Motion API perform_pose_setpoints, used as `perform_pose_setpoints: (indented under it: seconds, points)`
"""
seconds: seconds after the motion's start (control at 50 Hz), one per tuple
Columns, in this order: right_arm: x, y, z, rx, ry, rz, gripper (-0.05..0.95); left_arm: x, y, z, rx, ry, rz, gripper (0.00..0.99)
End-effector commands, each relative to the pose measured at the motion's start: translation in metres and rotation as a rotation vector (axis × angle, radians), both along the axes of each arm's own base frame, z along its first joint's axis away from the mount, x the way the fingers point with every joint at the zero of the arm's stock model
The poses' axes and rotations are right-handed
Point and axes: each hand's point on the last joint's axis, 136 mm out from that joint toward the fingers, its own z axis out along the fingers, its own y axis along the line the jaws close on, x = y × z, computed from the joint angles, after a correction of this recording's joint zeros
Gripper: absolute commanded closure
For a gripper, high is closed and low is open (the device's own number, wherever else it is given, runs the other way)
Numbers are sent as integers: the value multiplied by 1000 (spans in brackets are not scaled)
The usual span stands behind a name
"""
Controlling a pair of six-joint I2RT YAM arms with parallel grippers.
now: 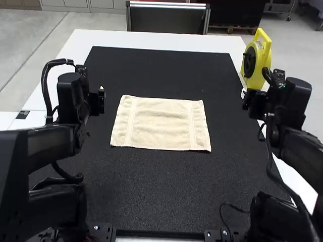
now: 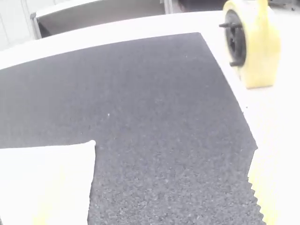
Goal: Fold the towel.
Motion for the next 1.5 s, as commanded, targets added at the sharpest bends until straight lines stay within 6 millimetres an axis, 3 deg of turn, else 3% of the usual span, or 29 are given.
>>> perform_pose_setpoints:
  seconds: [0.0,0.14,0.3,0.52,0.6,0.78,1.04,1.2,1.48]
  points:
    - [15,4,-10,-28,54,-19,-3,-1,6,3,-45,-38,23,131]
    - [23,14,-40,8,148,-3,-2,-3,14,-15,-64,23,46,131]
    - [26,11,-42,24,137,-11,-3,6,-2,-14,-78,36,-53,126]
    - [28,15,-42,22,140,12,-2,21,-5,-21,-82,87,-83,44]
    - [29,18,-51,15,168,27,-3,31,-5,-26,-87,113,-93,36]
    - [38,23,-69,1,214,55,-10,43,-14,-18,18,115,-178,36]
    - [60,37,-89,38,249,133,-2,50,-40,-49,-67,174,-275,44]
    - [72,38,-92,39,242,145,-2,67,-35,-76,-93,238,-268,43]
    - [95,56,-93,24,204,187,-5,106,-31,-75,-93,210,-276,39]
